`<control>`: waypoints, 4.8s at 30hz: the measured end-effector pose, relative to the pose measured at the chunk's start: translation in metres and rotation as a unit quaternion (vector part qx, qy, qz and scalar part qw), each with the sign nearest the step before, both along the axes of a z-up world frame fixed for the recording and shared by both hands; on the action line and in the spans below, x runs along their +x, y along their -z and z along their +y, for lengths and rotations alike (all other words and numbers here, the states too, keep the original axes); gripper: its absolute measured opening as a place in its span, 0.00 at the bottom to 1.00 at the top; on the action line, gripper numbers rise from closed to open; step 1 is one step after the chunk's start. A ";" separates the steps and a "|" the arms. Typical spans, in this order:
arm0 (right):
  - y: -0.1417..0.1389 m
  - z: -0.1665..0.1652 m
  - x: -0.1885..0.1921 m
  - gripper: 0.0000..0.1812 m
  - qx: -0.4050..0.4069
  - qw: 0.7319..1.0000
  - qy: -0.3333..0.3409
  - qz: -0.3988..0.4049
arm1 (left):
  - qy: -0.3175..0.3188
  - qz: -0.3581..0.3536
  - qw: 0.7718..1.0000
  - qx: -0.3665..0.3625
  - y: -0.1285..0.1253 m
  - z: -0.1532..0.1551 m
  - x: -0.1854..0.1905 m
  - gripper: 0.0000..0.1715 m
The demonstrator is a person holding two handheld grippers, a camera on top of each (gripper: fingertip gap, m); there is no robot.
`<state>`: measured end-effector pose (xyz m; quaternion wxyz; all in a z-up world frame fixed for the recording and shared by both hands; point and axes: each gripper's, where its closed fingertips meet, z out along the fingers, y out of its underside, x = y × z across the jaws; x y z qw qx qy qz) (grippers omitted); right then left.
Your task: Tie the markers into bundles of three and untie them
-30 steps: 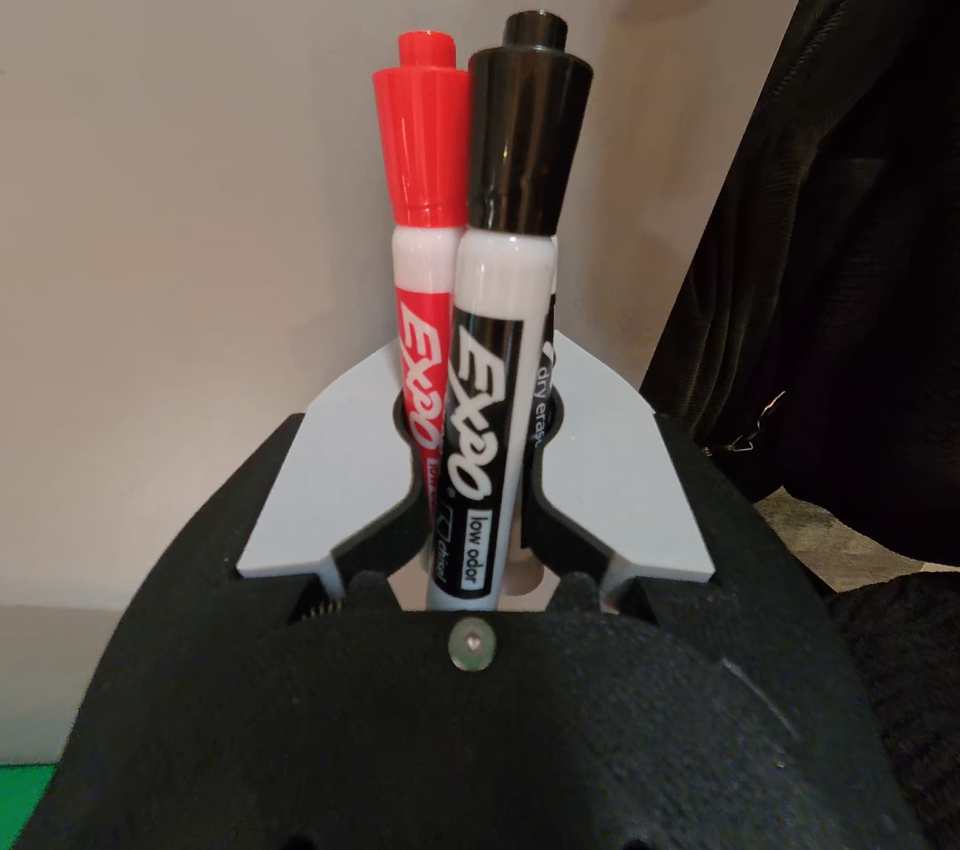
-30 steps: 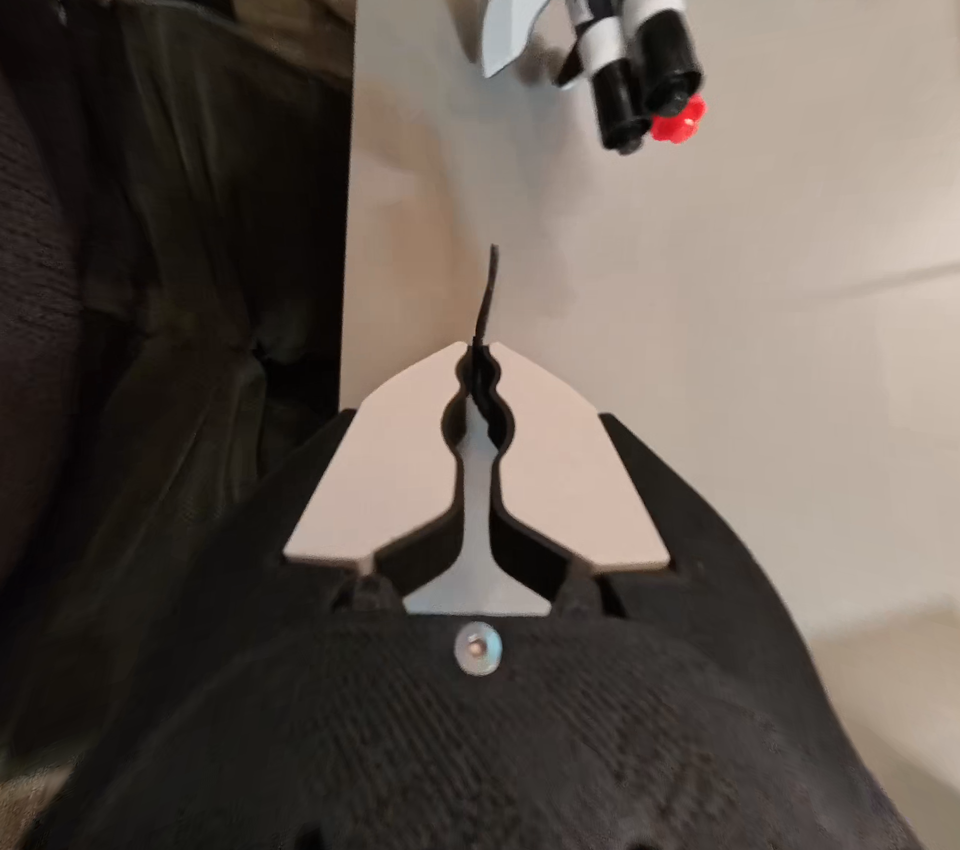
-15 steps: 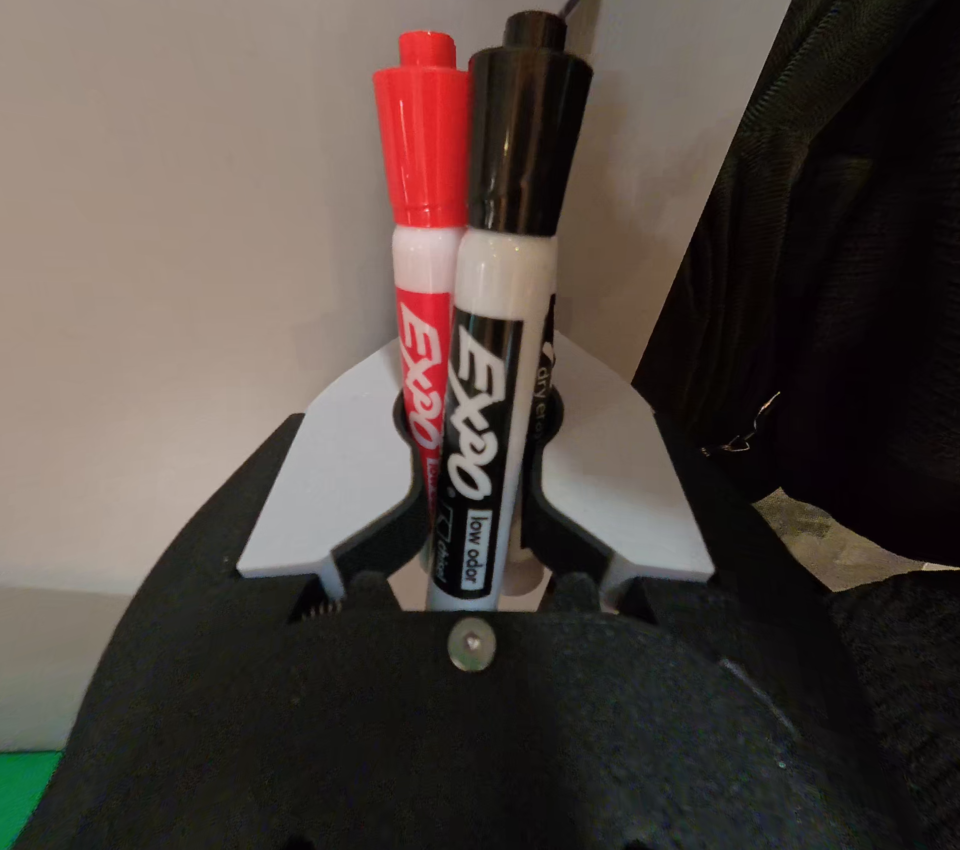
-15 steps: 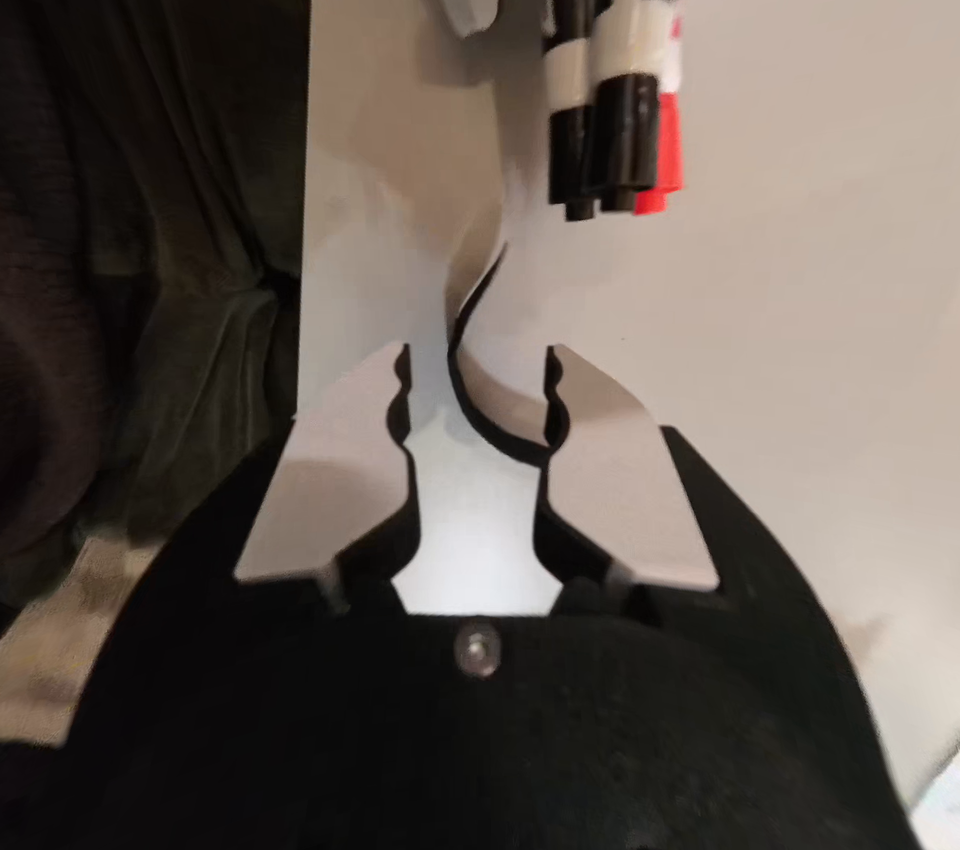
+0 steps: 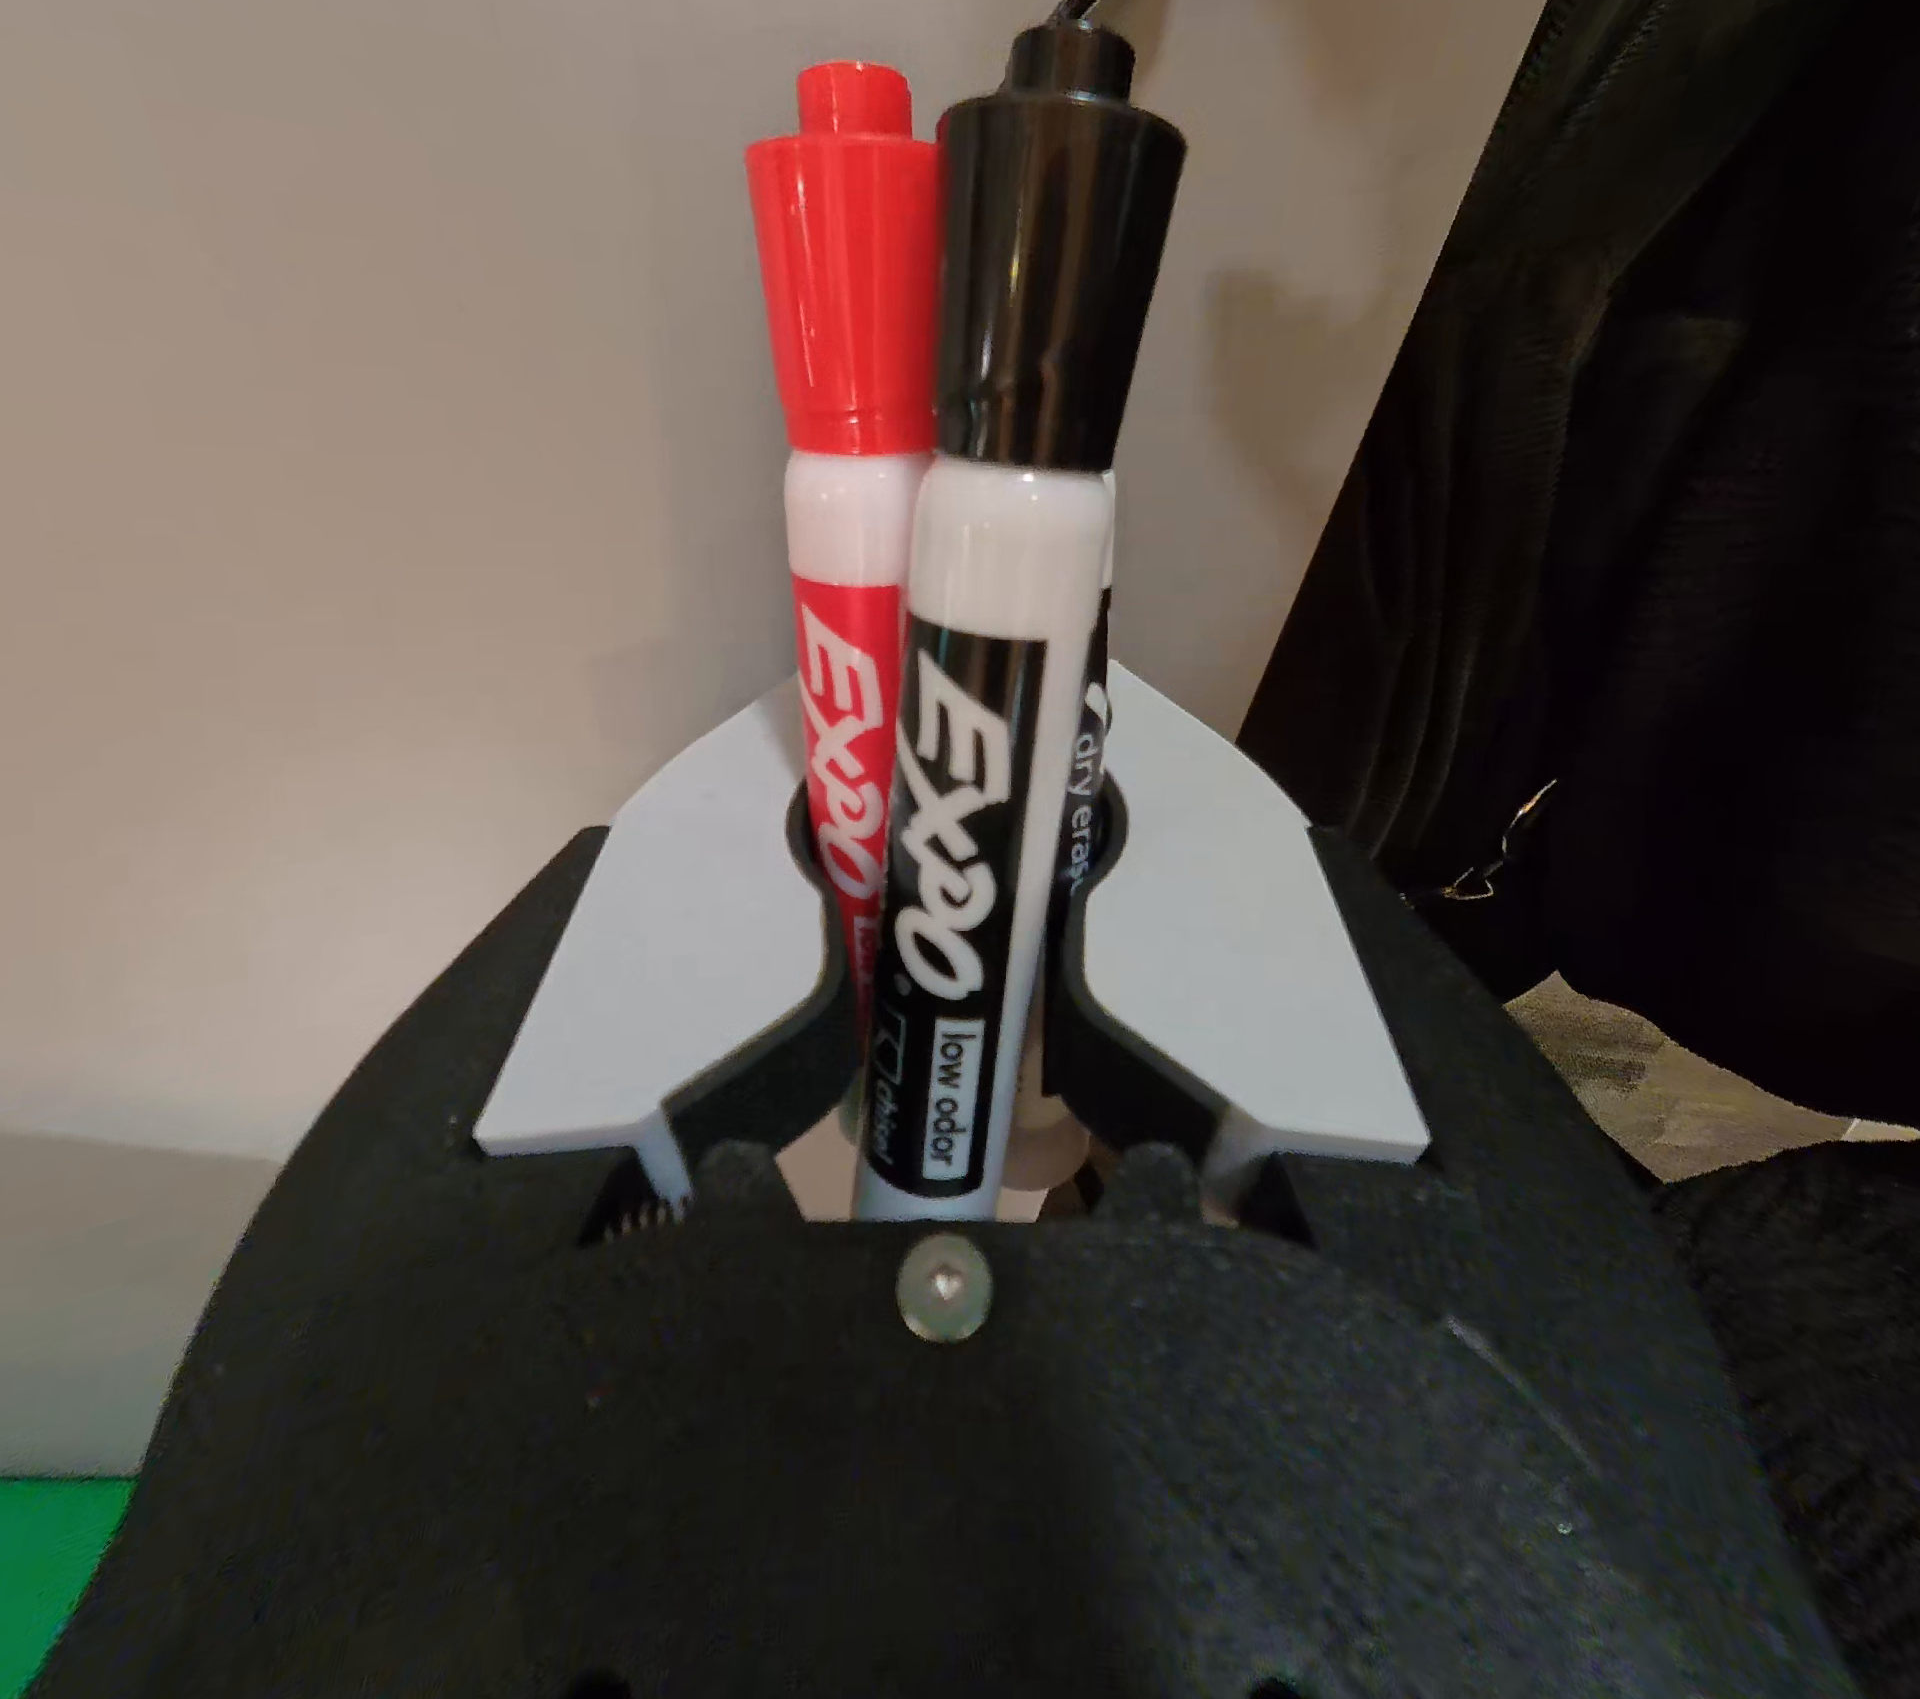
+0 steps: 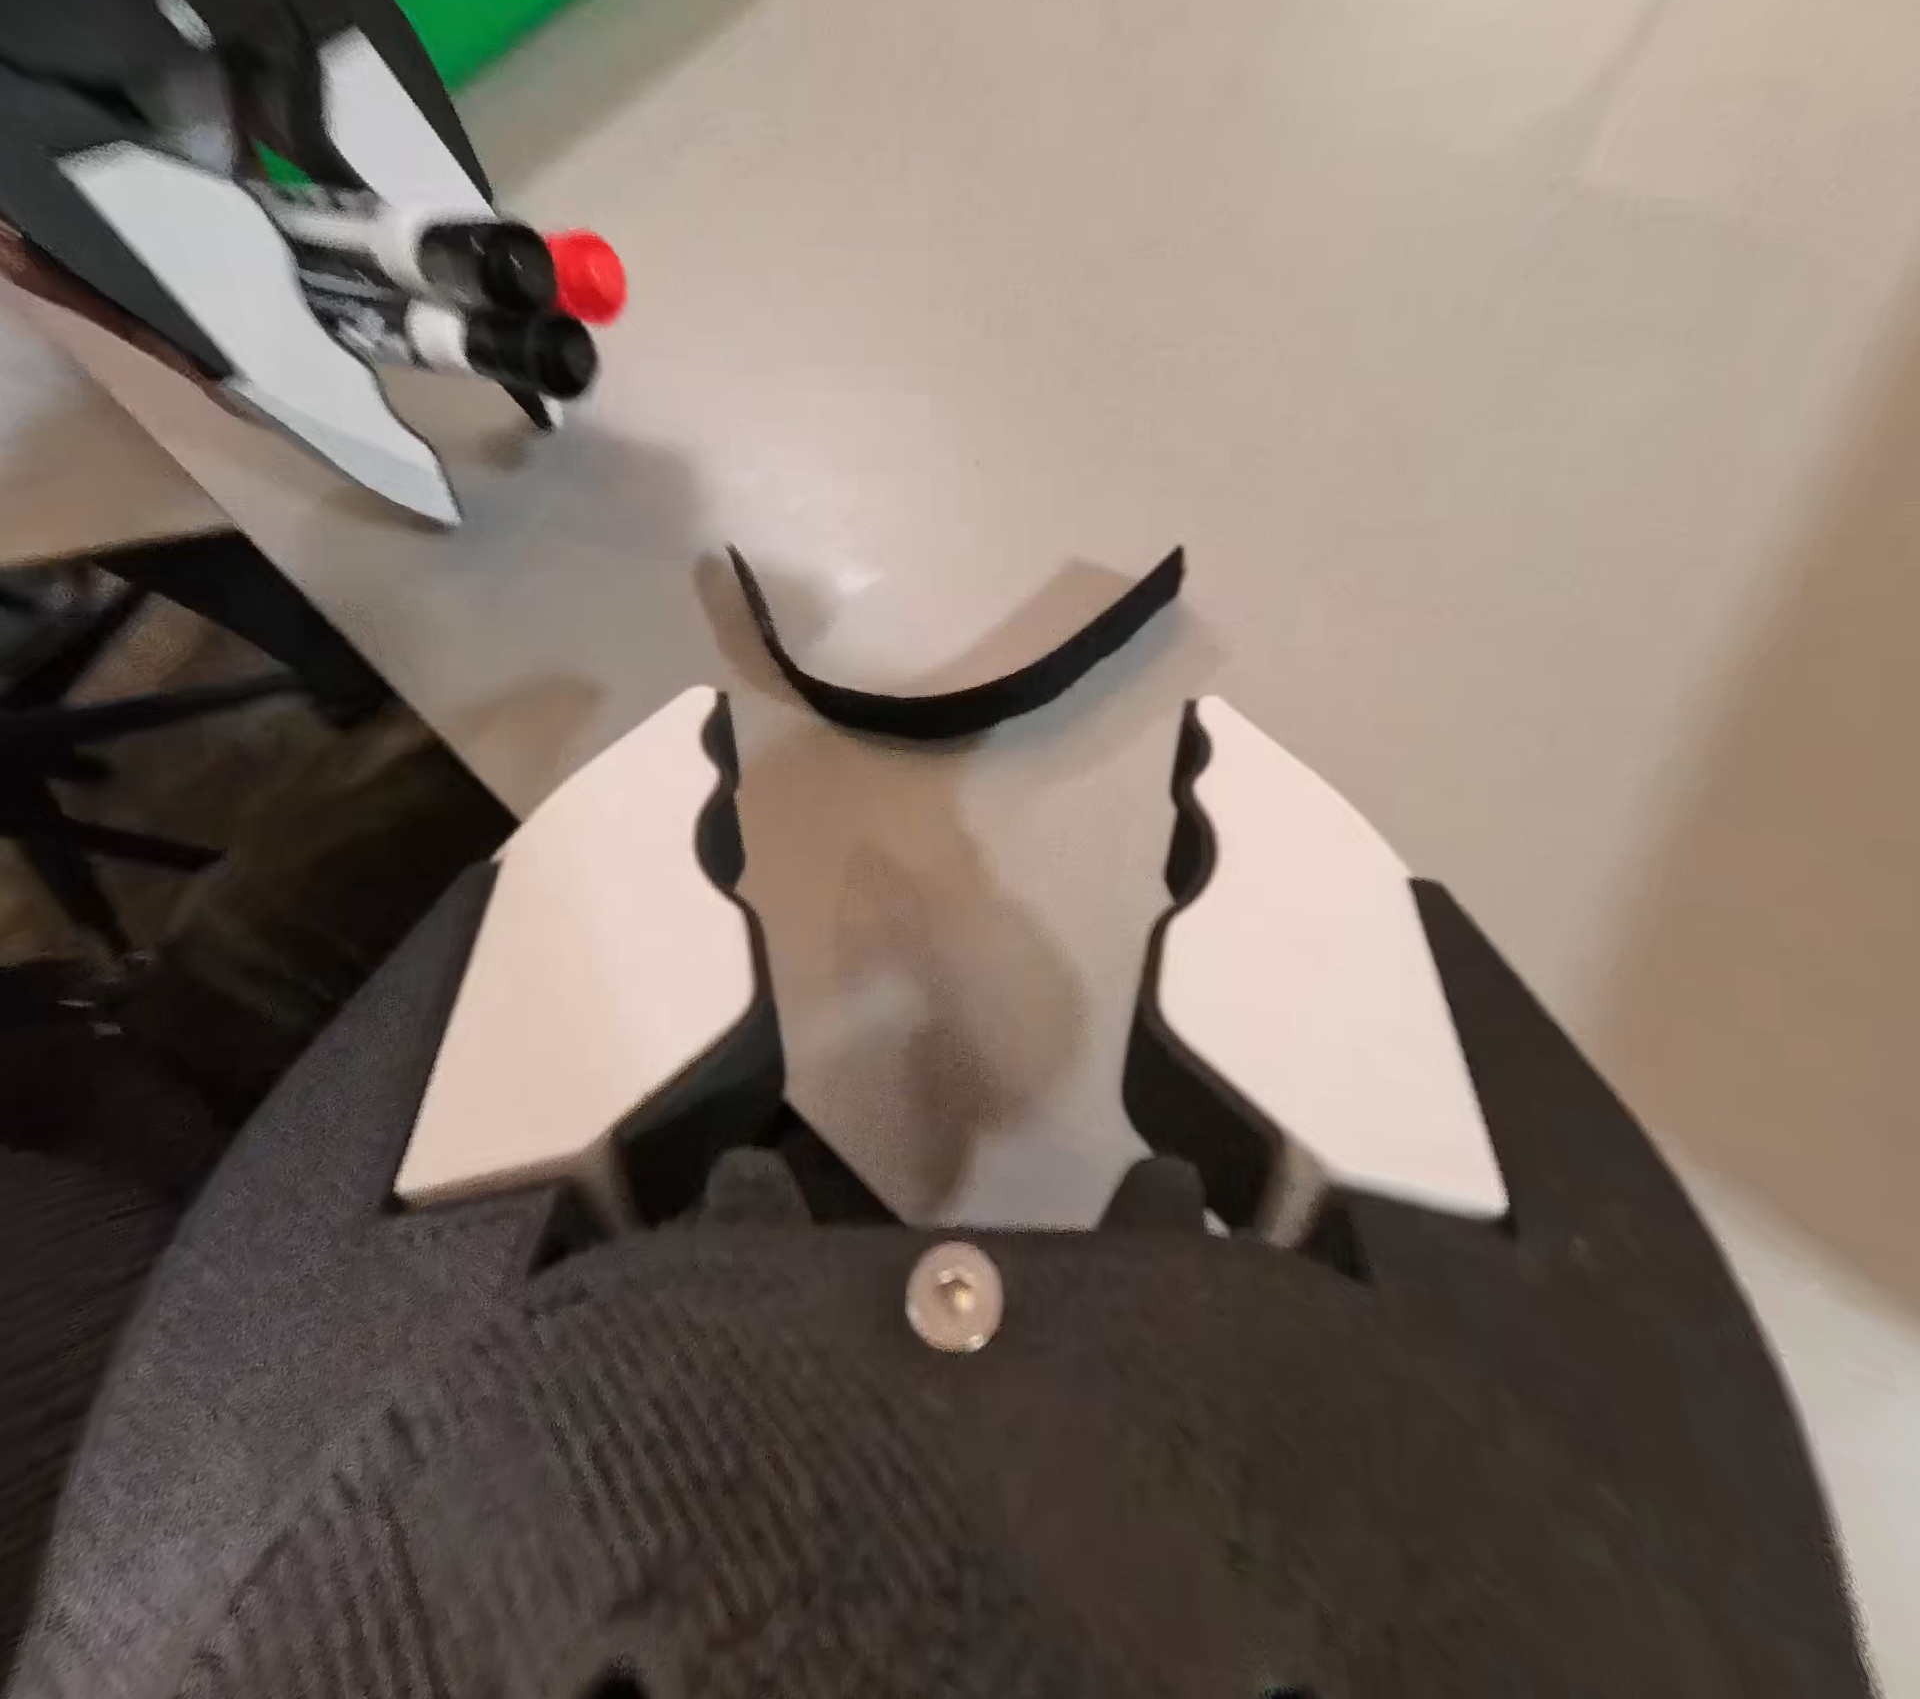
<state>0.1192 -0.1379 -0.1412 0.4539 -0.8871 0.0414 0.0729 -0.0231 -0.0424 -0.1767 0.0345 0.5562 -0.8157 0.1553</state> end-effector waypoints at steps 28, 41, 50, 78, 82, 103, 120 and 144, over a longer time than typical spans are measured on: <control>0.016 0.037 -0.031 0.26 -0.010 0.990 -0.118 0.077 | 0.003 -0.002 1.000 -0.005 -0.001 -0.001 0.001 0.26; -0.080 0.036 -0.046 0.30 0.261 0.901 -0.154 0.309 | 0.033 -0.036 0.998 -0.047 -0.016 -0.024 0.011 0.26; -0.077 0.041 -0.070 0.36 0.293 0.900 -0.153 0.286 | 0.057 -0.073 0.991 -0.097 -0.036 -0.048 0.020 0.25; -0.065 0.051 -0.094 0.26 0.229 0.853 -0.156 0.441 | 0.079 -0.029 0.995 -0.059 -0.023 -0.070 0.025 0.25; -0.058 0.051 -0.094 0.26 0.177 0.869 -0.166 0.431 | 0.078 -0.022 0.995 -0.056 -0.020 -0.071 0.025 0.25; -0.061 0.031 0.005 0.36 0.170 0.976 -0.066 0.117 | 0.019 -0.042 0.999 -0.023 -0.002 -0.023 0.024 0.25; 0.015 0.019 -0.060 0.23 -0.010 0.966 -0.191 -0.172 | -0.013 -0.021 0.999 0.044 0.008 0.016 0.014 0.25; -0.009 0.021 -0.043 0.20 0.031 0.988 -0.149 0.011 | -0.021 -0.012 0.998 0.052 0.009 0.012 0.016 0.26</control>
